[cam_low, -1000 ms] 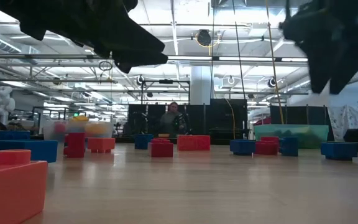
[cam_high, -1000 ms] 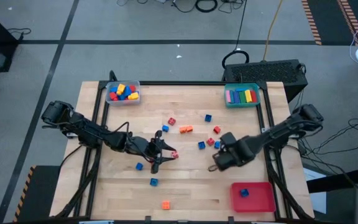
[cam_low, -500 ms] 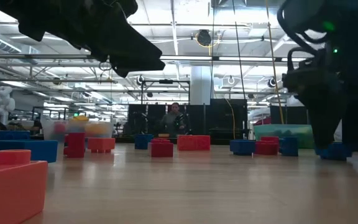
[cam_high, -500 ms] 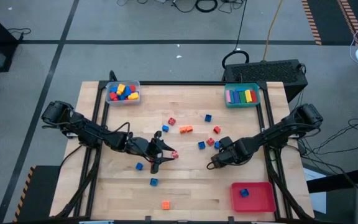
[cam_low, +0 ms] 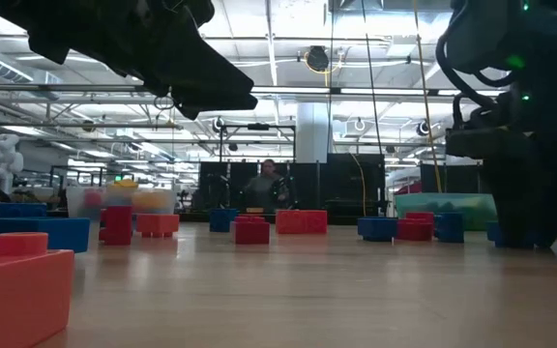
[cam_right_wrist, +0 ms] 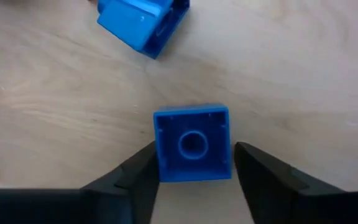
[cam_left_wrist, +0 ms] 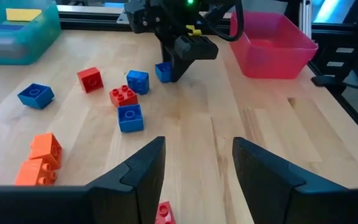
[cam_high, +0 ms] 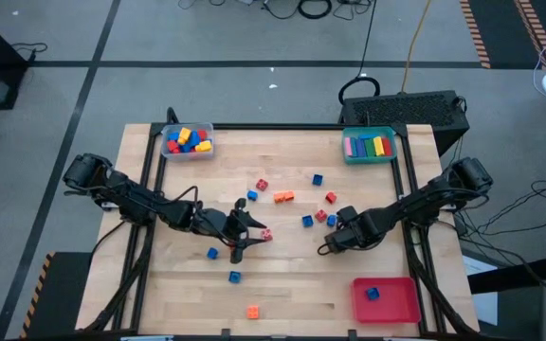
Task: Sort blocks by size
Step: Put the small blue game piece into the red bin
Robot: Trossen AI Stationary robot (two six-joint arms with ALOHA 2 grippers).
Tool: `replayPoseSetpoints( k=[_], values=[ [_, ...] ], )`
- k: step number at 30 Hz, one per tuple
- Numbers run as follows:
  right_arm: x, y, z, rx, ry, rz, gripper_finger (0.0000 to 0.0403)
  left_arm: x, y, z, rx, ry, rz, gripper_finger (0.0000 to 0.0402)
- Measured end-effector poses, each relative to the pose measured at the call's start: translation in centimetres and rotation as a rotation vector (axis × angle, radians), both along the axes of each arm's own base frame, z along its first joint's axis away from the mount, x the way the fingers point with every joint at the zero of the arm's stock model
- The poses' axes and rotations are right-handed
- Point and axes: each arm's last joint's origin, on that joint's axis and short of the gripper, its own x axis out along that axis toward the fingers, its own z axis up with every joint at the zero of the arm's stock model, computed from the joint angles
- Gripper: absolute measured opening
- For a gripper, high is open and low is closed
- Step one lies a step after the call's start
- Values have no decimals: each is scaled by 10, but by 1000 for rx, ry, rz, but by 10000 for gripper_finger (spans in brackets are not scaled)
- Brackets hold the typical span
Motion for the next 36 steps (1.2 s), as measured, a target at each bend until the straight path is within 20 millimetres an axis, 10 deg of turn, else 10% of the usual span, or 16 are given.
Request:
replayPoseSetpoints(
  k=[9,23,36],
  values=[
    [8,8,13,-16,-26,65,117,0,0,0,1,3,0,190],
    [-7,111,130,130,-108,244,129,-1,0,-2,2,25,2,190],
    [-63,176,102,153,48,65,131,-1,1,-2,11,19,10,190]
  ],
)
